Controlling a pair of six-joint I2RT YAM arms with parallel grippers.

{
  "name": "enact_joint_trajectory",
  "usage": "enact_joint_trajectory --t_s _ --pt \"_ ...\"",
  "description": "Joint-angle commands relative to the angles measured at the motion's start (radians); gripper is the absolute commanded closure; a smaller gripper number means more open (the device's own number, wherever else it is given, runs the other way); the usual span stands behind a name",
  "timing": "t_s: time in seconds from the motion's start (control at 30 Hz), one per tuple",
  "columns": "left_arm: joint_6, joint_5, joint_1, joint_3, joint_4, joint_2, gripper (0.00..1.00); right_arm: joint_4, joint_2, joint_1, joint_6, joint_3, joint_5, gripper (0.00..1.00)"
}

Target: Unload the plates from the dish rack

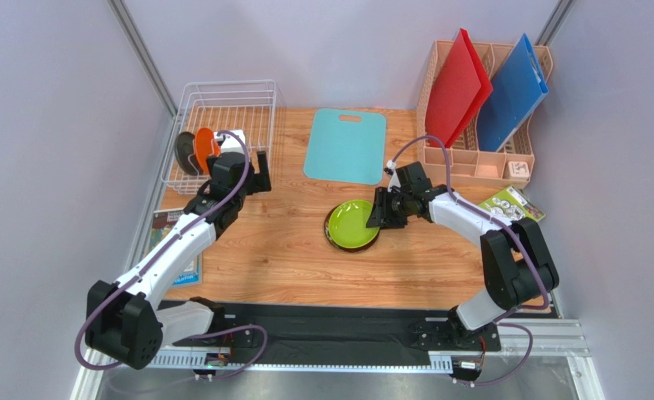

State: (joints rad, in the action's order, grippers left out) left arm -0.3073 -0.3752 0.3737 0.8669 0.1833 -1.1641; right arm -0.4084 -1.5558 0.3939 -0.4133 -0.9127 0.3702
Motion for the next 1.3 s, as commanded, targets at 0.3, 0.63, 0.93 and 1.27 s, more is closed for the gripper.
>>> enact_joint_trajectory --t_s 0.3,0.63,0.93,1.27 --pt "0.069 -0.151 0.001 0.139 -0.005 -0.115 0.00 -0.204 0.008 0.031 0.099 -0.118 -0.195 0.38" --pt "0.060 -0.105 -0.179 0.196 -0.031 -0.213 0.02 -0.188 0.062 0.034 0.114 -0.107 -0.297 0.35" --pt "0.077 -0.085 -0.332 0.253 -0.126 -0.354 0.03 -0.161 0.000 0.033 0.125 -0.135 -0.274 0.35" --pt "0.089 -0.031 -0.427 0.402 -0.142 -0.546 0.13 -0.156 -0.104 0.033 0.142 -0.198 -0.261 0.35"
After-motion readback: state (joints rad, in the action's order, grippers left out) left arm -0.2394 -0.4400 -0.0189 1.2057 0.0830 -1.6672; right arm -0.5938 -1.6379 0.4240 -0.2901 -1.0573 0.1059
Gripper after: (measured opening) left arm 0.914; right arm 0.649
